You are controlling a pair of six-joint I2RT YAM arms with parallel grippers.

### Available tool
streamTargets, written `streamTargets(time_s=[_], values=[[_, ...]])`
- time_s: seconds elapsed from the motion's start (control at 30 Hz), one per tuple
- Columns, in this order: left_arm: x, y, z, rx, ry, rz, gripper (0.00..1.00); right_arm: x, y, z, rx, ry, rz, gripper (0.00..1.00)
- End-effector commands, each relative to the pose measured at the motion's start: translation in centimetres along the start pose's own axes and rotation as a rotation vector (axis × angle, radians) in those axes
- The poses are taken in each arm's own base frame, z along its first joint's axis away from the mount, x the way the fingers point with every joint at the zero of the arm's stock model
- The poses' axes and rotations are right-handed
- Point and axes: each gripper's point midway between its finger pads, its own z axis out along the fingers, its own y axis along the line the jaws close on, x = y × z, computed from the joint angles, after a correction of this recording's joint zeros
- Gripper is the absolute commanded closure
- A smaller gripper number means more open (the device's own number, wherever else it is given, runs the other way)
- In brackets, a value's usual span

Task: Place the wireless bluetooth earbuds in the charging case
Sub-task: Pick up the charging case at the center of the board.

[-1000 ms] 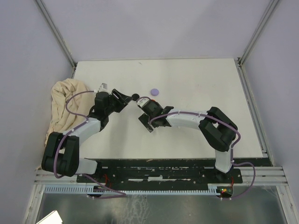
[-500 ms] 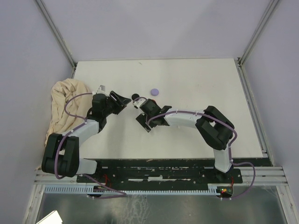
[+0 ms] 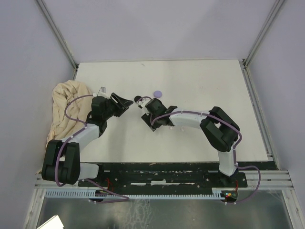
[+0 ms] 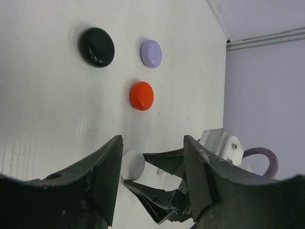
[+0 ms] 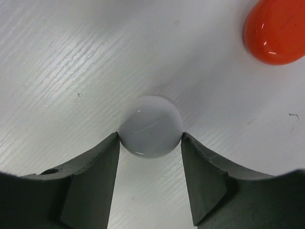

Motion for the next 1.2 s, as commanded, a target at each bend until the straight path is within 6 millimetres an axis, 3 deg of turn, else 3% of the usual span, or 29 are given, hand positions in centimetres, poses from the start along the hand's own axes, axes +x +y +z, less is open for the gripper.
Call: streamTargets(time_s=[0.0, 0.2, 0.37, 0.47, 0.83, 1.17], values=[[-0.3, -1.8, -0.5, 0.079, 0.002, 0.001, 0.4, -1.6, 0.3, 0.2, -0.026, -0.054, -0.009, 0.38], [0.2, -2.0, -0.7, 0.095, 0.02, -0.001, 0.4, -1.4, 0.1, 0.6, -0.033, -0.045, -0.008, 0.39], [0.7, -2.2, -0.9, 0.118, 0.04, -0.008, 0.4, -1.5, -0.3, 0.4, -0.023, -0.069, -0.002, 0.57], [1.5, -2.7, -1.0, 0.17, 0.07, -0.035, 0.4, -2.6, -0.8, -0.6, -0.02, -0.157, 0.017, 0.6], [4.8, -3.2, -1.4, 0.342, 0.2, -0.123, 0.4, -4.7, -2.6, -4.5, -0.042, -0.408, 0.073, 0.64], [7.2, -2.7, -1.1, 0.361, 0.301, -0.092, 0.4, -6.2, -1.8, -6.4, -0.116, -0.492, 0.06, 0.65]])
